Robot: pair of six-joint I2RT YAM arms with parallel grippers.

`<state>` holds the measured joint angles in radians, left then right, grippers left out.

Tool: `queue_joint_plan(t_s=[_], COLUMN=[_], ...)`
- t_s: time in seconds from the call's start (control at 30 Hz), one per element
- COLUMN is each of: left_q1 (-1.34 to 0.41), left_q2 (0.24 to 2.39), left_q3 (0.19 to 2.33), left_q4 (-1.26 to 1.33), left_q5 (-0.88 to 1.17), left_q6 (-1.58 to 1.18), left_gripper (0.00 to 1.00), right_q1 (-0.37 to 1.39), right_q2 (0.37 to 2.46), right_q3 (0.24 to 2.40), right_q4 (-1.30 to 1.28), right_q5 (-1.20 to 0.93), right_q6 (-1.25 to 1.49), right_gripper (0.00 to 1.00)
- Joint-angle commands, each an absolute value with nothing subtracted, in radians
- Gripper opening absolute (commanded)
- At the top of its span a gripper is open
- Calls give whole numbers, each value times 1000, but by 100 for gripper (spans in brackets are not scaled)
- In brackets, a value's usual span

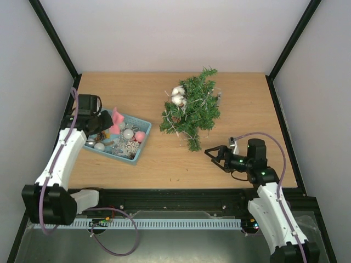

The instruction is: Decorate the small christmas tree

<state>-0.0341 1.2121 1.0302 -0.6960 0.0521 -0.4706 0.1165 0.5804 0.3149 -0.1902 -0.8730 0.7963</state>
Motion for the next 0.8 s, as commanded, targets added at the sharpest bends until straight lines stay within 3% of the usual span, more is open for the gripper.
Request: queue_joint_plan(t_s=[0.0, 0.27, 0.37, 0.5, 0.77], left_q1=[-43, -43, -43, -42, -39], left_q2=[1134, 1111, 1093, 1073, 1049], left_q3=[1103, 1044, 1017, 1002, 969], left_q4=[-819, -793, -784, -785, -763], left_q5=[60, 146, 184, 197, 246], left_q6=[-437, -415, -406, -391, -380], left_gripper=[2, 2, 2, 3, 2], right_q1=[121, 125, 211, 492, 1165], right_q2=[533, 496, 542, 674, 1063], right_q3=[429, 481, 558, 755, 1165], right_q4=[-342, -266, -213, -276, -428], right_q5=[-877, -964, -968, -792, -186], right_q6=[736, 811, 839, 796, 727], right_gripper=[99, 99, 89, 83, 75])
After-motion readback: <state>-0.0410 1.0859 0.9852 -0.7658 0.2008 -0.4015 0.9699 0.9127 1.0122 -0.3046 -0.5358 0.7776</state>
